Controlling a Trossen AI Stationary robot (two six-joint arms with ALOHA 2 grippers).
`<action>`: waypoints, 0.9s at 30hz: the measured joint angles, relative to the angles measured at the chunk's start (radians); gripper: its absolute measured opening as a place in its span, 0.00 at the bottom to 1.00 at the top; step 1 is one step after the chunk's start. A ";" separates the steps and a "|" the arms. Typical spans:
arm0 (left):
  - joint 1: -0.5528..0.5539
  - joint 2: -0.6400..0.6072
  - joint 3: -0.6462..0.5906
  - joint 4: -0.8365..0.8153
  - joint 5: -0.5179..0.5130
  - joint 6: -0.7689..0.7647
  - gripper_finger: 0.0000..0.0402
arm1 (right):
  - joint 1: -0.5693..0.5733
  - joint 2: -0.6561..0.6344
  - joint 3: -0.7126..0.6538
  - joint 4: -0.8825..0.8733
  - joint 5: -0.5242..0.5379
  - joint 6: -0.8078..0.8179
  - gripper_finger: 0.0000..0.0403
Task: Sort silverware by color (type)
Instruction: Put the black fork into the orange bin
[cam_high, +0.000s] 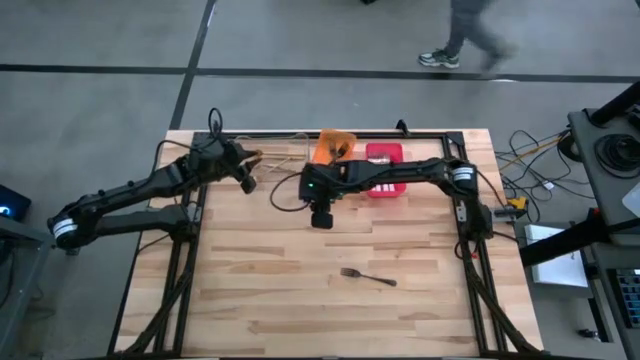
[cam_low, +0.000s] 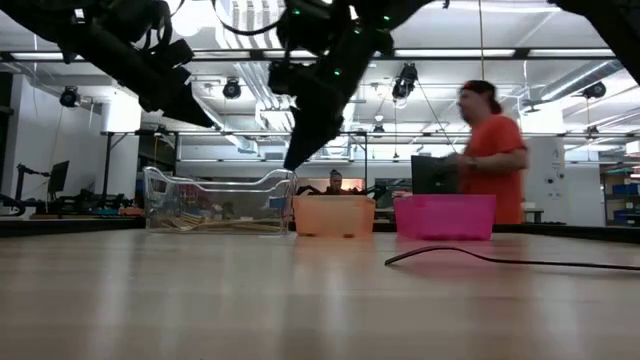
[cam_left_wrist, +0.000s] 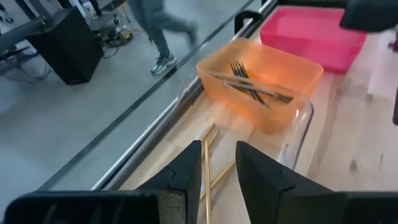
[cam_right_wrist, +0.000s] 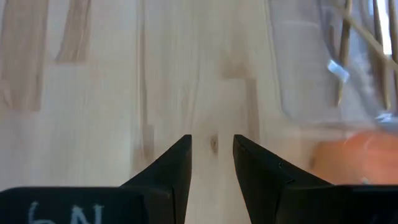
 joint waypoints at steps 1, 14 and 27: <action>0.000 0.000 0.000 0.009 0.000 0.000 0.20 | 0.000 -0.020 -0.043 0.033 0.000 0.001 0.26; 0.000 0.047 0.000 0.100 0.000 0.070 0.20 | -0.024 -0.310 -0.581 0.675 -0.001 -0.098 0.18; 0.002 0.175 0.000 0.152 -0.027 0.195 0.20 | -0.167 -0.354 -0.815 1.068 0.001 -0.083 0.16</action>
